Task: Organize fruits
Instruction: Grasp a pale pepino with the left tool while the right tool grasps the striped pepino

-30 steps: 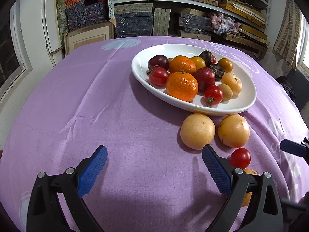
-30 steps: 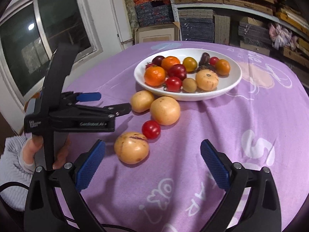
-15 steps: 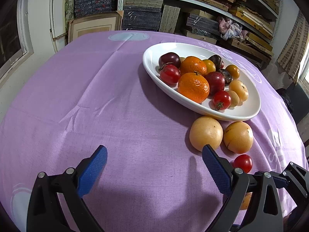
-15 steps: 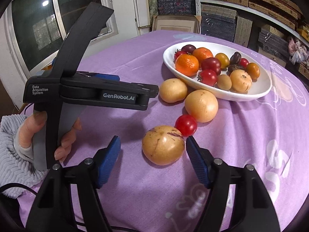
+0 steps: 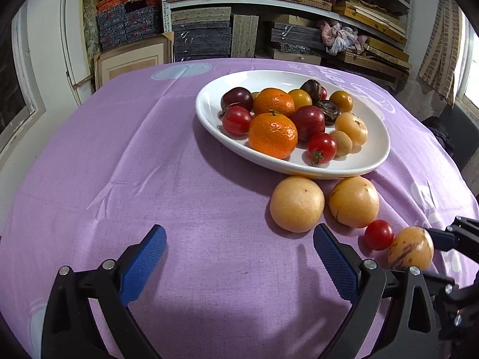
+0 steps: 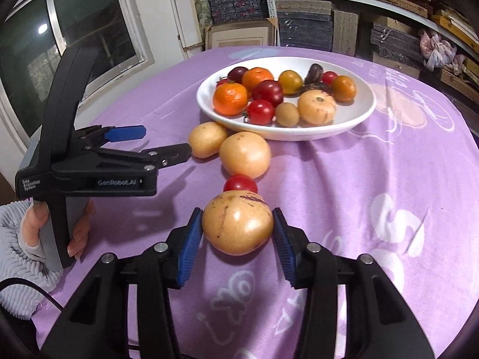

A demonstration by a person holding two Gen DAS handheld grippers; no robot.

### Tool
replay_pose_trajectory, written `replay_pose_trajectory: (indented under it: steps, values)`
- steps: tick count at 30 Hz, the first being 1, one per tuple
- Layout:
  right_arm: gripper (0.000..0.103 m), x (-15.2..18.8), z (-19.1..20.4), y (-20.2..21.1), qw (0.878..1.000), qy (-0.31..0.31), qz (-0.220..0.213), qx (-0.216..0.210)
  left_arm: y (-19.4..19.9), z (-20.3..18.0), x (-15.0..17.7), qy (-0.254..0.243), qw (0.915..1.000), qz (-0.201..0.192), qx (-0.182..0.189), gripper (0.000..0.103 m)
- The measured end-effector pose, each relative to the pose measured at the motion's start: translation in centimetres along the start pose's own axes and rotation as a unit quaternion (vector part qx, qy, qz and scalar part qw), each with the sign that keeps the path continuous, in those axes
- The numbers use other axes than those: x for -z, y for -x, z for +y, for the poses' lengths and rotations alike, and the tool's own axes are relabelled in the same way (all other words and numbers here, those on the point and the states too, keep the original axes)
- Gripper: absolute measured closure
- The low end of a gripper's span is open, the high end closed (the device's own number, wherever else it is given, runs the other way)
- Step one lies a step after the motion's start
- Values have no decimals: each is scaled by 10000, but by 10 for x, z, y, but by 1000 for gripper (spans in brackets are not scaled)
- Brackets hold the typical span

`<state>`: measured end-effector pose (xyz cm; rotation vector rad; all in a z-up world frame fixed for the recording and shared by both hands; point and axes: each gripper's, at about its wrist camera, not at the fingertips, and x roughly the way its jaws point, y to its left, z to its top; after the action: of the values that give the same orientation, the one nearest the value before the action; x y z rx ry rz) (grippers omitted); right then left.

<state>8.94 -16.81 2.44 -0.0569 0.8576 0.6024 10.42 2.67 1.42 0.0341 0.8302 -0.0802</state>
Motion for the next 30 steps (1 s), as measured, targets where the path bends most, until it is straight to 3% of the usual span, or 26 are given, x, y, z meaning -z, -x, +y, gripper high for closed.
replay_pose_trajectory:
  steps: [3,9,21,27,30]
  values:
    - [57,0,-12,4,9998,-188,-40,-18,-3,-6,-6,-67,9999,-80,-29,4]
    - [57,1,-18,3,9996,-283,-24,-20,-22,-7,-16,-22,9996,237,122,4]
    - [57,0,-25,10,9992,-383,-117,40,-19,5,-11,-38,9993,239,-290,3]
    - [57,-1,-26,11,9991,-399,-119,17,-24,-5,-15,-95,9994,317,113,3]
    - [57,-2,-26,11,9991,-416,-119,10,-31,-10,-19,-168,9991,378,99,6]
